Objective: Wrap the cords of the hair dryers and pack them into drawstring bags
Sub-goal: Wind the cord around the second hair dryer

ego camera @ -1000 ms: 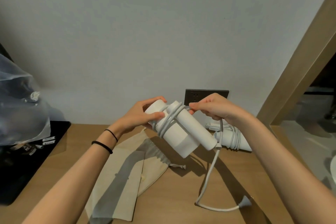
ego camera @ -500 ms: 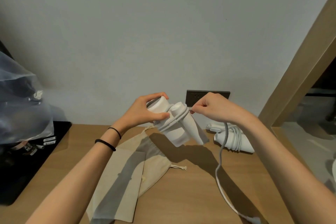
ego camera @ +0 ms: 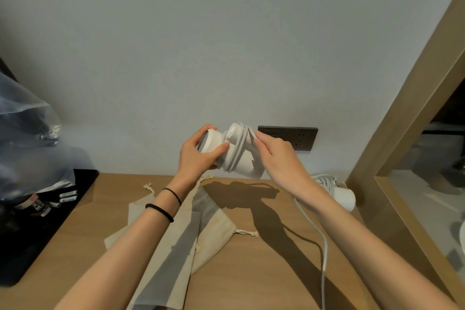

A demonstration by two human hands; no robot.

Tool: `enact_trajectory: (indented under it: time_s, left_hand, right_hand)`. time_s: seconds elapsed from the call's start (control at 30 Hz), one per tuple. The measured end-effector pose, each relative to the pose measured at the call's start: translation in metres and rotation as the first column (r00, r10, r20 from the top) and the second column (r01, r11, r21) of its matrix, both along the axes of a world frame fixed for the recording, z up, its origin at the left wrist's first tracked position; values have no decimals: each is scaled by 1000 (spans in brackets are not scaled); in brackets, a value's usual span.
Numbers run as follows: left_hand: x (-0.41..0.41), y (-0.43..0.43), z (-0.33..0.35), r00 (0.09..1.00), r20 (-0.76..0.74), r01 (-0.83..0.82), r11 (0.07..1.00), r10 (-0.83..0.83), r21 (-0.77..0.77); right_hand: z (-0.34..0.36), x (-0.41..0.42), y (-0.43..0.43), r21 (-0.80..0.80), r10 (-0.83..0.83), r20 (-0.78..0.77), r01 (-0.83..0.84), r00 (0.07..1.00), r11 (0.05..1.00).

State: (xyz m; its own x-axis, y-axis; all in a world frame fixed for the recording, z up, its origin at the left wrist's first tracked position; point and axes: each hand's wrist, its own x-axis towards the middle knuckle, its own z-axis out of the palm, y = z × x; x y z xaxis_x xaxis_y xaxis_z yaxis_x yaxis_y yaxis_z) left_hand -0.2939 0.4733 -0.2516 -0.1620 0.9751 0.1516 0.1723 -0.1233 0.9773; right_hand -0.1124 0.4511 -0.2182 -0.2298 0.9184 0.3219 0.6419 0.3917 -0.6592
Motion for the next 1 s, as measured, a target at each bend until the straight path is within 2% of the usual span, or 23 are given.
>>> enact_trajectory:
  time_s: [0.13, 0.23, 0.3, 0.47, 0.57, 0.7, 0.8, 1.0]
  left_hand:
    - [10, -1, 8, 967, 231, -91, 994, 103, -63]
    - [14, 0, 16, 917, 364, -132, 985, 164, -110]
    - [15, 1, 18, 897, 412, -116, 985, 158, -126]
    - [14, -2, 22, 844, 526, -30, 988, 106, -153]
    - [12, -1, 21, 831, 550, 8, 986, 86, -165]
    - [14, 1, 20, 806, 588, 60, 981, 61, -185]
    - [10, 4, 20, 802, 595, 85, 977, 48, -194]
    - [-3, 3, 22, 774, 633, 198, 960, -30, -196]
  right_hand:
    - [-15, -17, -10, -38, 37, -366, -55, 930, 998]
    - [-27, -29, -16, -154, 3, -604, -121, 797, 981]
    - [-29, -32, -16, -236, -53, -694, -157, 718, 959]
    - [-24, -18, -4, -398, -66, -698, -309, 713, 864]
    - [-20, -8, 3, -467, -55, -632, -323, 773, 823]
    - [-21, -5, 4, -521, -52, -603, -344, 796, 781]
    - [-22, 1, 4, -577, -67, -553, -324, 831, 750]
    - [-35, 23, 16, -652, -132, -392, -173, 911, 738]
